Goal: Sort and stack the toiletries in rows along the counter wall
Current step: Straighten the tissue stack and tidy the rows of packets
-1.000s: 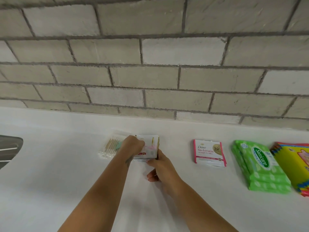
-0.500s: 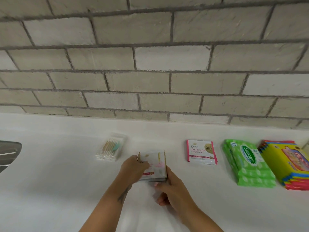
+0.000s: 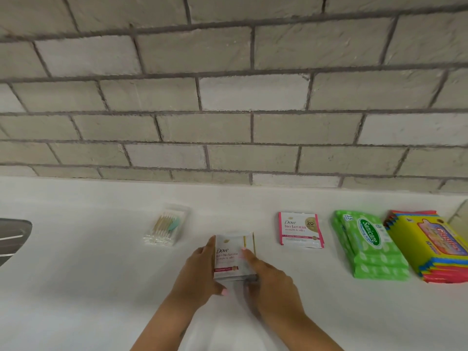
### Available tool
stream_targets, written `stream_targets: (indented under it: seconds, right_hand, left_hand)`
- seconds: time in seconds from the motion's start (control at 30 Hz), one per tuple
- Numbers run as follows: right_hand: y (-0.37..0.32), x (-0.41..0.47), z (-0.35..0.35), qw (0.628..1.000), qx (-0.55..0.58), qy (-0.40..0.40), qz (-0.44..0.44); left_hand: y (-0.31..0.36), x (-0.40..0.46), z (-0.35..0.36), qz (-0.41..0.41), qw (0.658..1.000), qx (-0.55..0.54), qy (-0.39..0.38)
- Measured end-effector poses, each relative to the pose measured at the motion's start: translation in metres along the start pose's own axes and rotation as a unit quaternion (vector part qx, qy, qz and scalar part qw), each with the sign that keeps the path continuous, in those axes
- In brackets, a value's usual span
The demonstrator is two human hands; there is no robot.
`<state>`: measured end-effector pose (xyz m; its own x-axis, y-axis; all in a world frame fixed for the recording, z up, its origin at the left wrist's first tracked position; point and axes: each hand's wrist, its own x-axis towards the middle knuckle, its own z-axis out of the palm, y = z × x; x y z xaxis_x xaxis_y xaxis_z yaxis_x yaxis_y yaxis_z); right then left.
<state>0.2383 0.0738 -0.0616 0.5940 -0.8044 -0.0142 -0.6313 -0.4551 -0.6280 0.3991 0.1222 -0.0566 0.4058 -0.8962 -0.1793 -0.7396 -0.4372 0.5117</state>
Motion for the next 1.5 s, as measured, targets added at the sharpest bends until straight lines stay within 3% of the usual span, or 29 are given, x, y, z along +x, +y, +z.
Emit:
stream_targets:
  seconds: [0.33, 0.83, 1.5]
  right_hand:
    - [0.009, 0.013, 0.010, 0.990, -0.134, 0.000, -0.040]
    - [0.016, 0.060, -0.007, 0.990, -0.142, 0.001, -0.004]
    - [0.018, 0.077, -0.011, 0.990, -0.142, -0.011, 0.020]
  left_hand:
    - [0.001, 0.014, 0.011, 0.064, 0.996, 0.021, 0.062]
    - [0.023, 0.073, 0.011, 0.048, 0.994, 0.091, 0.048]
    - [0.025, 0.092, 0.012, 0.036, 0.996, 0.077, 0.041]
